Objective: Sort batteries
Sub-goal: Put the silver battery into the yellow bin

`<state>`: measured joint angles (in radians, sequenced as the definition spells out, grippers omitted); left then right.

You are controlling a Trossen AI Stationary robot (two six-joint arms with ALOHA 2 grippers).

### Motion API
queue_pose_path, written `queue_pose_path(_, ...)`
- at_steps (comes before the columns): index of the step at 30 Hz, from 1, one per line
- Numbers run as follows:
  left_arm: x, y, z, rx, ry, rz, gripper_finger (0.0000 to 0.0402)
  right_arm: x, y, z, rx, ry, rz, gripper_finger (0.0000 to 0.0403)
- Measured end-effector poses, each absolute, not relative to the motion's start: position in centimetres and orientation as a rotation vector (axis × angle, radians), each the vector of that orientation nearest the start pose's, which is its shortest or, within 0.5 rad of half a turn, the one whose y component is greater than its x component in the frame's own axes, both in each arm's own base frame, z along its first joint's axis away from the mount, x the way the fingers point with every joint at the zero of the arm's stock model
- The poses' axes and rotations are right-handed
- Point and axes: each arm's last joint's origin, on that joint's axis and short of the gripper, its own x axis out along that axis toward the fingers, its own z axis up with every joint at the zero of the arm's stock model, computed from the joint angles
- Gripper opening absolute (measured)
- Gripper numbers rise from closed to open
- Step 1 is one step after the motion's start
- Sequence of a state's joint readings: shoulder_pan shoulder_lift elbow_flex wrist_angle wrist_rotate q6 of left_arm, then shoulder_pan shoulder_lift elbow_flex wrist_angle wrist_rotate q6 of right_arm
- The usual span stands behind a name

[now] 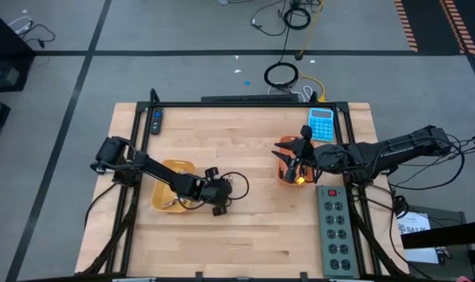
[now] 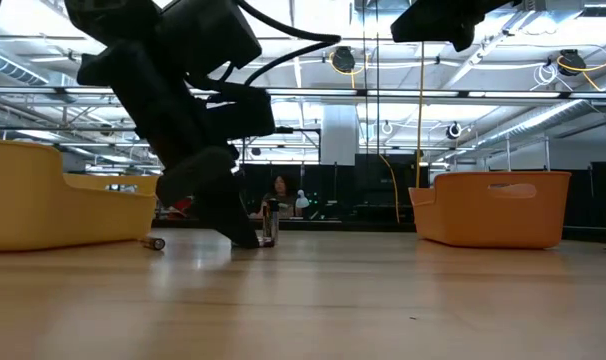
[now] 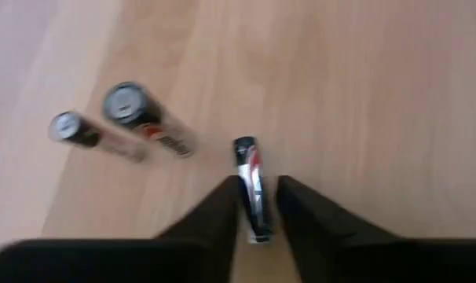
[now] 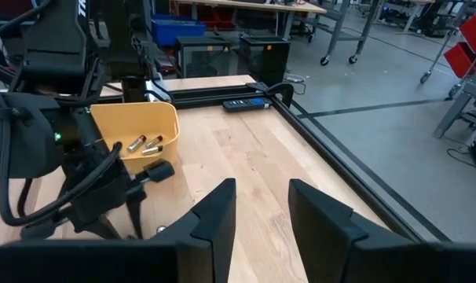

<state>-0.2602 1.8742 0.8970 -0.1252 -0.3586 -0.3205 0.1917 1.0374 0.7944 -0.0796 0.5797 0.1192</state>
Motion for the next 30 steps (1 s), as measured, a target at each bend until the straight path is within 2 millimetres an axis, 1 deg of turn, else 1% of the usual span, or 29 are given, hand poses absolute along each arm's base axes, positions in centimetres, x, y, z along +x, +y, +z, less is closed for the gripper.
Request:
queue_pose_path(2,32.0,-7.5,10.0,0.053,1.030,0.230,0.0048,22.5,2.8,30.0,-0.007,0.281,-0.402,0.0109)
queue_pose_path(3,32.0,-7.5,10.0,0.055,1.034,0.224,0.0029,22.6,2.8,29.9,-0.009,0.285,-0.402,0.0109)
queue_pose_path(4,32.0,-7.5,10.0,0.054,1.035,0.222,0.0022,22.7,2.8,29.8,-0.010,0.289,-0.402,0.0109)
queue_pose_path(8,31.9,-7.5,10.0,0.049,1.051,0.211,0.0022,22.9,2.8,29.6,-0.015,0.300,-0.401,0.0109)
queue_pose_path(11,31.5,-8.0,10.6,0.042,1.057,0.173,0.0022,22.9,2.8,29.6,-0.015,0.300,-0.402,0.0109)
queue_pose_path(14,30.3,-8.7,12.5,0.026,1.085,0.100,0.0021,22.9,2.8,29.6,-0.021,0.301,-0.401,0.0109)
queue_pose_path(16,29.0,-8.9,14.4,0.014,1.123,0.058,0.0010,22.9,2.8,29.6,-0.021,0.300,-0.401,0.0109)
queue_pose_path(18,28.3,-9.0,17.4,-0.022,1.064,0.040,0.0006,22.9,2.8,29.6,-0.022,0.300,-0.401,0.0109)
queue_pose_path(20,27.0,-8.8,20.1,-0.061,1.025,0.040,0.0005,22.9,2.8,29.6,-0.021,0.300,-0.401,0.0109)
queue_pose_path(24,23.8,-8.5,24.0,-0.110,0.955,0.054,0.0006,22.9,2.8,29.6,-0.024,0.300,-0.401,0.0109)
queue_pose_path(26,22.4,-8.0,25.4,-0.106,0.909,0.129,0.0006,22.9,2.8,29.6,-0.025,0.300,-0.400,0.0109)
queue_pose_path(28,21.3,-7.7,26.1,-0.090,0.887,0.192,0.0007,22.9,2.8,29.6,-0.023,0.299,-0.401,0.0109)
queue_pose_path(30,20.7,-7.6,26.6,-0.086,0.858,0.204,0.0007,23.0,2.9,29.5,0.016,0.294,-0.400,0.0109)
